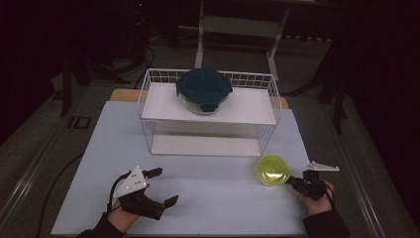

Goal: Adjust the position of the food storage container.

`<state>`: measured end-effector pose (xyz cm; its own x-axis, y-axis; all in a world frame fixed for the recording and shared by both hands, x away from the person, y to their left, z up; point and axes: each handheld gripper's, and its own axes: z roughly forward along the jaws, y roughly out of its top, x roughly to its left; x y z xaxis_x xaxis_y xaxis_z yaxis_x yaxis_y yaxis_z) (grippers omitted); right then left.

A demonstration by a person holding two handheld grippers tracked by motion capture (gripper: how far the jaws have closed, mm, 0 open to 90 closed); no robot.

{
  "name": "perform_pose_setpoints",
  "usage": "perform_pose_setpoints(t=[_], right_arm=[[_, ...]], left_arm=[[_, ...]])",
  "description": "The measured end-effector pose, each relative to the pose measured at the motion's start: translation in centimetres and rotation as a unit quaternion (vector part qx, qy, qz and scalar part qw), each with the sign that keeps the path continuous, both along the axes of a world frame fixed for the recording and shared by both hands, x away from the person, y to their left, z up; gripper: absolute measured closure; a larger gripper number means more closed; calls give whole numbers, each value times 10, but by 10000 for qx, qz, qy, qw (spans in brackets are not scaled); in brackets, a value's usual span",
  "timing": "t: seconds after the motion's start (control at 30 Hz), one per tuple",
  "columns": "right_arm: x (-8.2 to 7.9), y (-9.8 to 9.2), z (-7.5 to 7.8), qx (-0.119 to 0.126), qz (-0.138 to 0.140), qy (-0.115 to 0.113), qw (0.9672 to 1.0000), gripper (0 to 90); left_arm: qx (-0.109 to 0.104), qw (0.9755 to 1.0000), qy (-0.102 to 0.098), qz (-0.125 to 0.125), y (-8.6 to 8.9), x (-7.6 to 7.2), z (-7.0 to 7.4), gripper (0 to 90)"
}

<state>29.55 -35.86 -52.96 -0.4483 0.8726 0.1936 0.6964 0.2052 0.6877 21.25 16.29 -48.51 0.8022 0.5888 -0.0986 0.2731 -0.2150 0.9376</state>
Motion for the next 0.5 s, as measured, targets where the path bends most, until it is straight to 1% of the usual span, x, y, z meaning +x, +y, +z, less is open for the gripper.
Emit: perform_pose_setpoints(t=[0.13,0.27,0.3,0.37,0.43,0.5], right_arm=[[-1,5,-1,30,104,25,9999,900],[-2,14,-3,75,285,37,9996,900],[-2,16,-3,28,328,40,9995,900],[-2,18,-2,-9,331,37,9994,900],[1,16,0,-33,257,-1,9997,900],[3,13,2,2,188,-28,9998,900]], left_arm=[[2,10000,-6,-10,0,0,0,2],[-3,10000,-5,-14,0,0,0,2],[-7,10000,-11,-16,0,0,0,2],[-12,10000,-4,-20,0,0,0,2],[-2,10000,-5,-18,0,0,0,2],[0,10000,10,-23,0,0,0,2]])
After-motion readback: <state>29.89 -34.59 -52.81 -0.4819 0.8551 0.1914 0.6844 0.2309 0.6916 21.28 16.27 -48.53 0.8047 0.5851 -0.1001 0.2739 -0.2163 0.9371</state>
